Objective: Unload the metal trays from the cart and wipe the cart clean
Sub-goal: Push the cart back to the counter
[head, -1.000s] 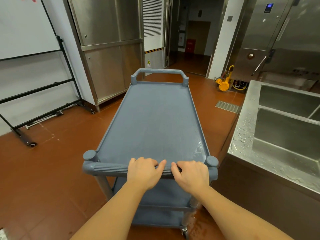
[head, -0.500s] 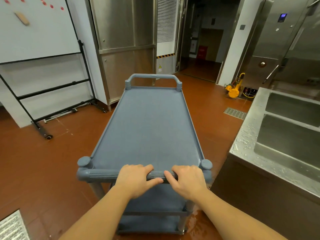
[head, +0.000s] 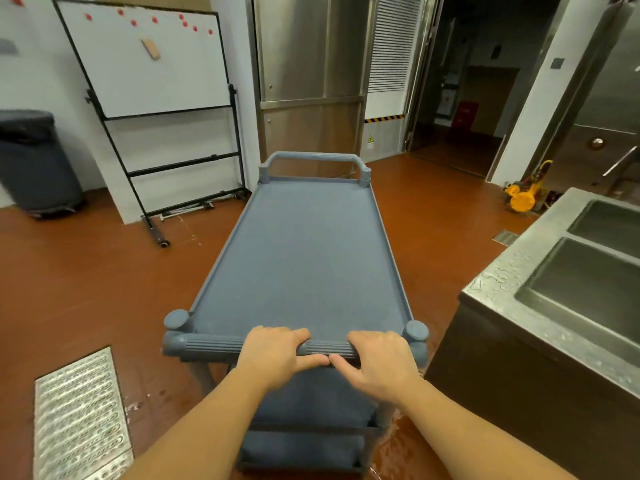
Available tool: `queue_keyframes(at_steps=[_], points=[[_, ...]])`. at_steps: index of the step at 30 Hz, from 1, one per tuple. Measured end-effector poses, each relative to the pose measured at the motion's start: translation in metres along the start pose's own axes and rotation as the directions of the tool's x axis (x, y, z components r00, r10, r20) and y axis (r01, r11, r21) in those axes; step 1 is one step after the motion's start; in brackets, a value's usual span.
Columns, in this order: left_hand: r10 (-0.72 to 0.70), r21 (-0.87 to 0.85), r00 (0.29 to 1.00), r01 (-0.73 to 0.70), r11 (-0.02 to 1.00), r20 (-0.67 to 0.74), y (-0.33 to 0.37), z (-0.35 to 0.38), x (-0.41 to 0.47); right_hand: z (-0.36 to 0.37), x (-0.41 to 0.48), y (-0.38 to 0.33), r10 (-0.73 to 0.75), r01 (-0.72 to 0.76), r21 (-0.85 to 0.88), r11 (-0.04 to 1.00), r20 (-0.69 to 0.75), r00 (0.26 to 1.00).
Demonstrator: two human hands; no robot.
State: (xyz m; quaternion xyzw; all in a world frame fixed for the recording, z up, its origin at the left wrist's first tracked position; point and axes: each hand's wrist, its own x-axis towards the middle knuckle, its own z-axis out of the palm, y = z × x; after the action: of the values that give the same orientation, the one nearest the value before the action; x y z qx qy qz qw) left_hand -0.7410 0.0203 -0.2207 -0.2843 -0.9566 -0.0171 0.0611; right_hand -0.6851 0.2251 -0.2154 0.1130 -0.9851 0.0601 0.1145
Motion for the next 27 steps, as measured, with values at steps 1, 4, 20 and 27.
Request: queue_keyframes(at_steps=[1, 4, 20, 27], points=[[-0.004, -0.027, 1.0, 0.004, 1.0, 0.018, 0.007, -0.002, -0.008, -0.003, -0.009, 0.001, -0.012, 0.012, 0.005, 1.0, 0.006, 1.0], [-0.024, -0.097, 0.994, 0.034, 0.995, 0.102, 0.012, -0.01, -0.034, -0.009, -0.033, 0.003, -0.035, 0.035, 0.008, 0.999, 0.004, 0.999], [-0.19, -0.046, 0.977, 0.195, 0.98, 0.101, -0.006, -0.03, -0.168, -0.015, -0.096, -0.107, 0.181, -0.193, -0.102, 0.976, -0.113, 0.977], [-0.211, -0.032, 0.976, 0.213, 0.977, 0.057, -0.017, -0.034, -0.229, -0.012, -0.126, -0.153, 0.147, -0.156, -0.099, 0.983, -0.098, 0.984]])
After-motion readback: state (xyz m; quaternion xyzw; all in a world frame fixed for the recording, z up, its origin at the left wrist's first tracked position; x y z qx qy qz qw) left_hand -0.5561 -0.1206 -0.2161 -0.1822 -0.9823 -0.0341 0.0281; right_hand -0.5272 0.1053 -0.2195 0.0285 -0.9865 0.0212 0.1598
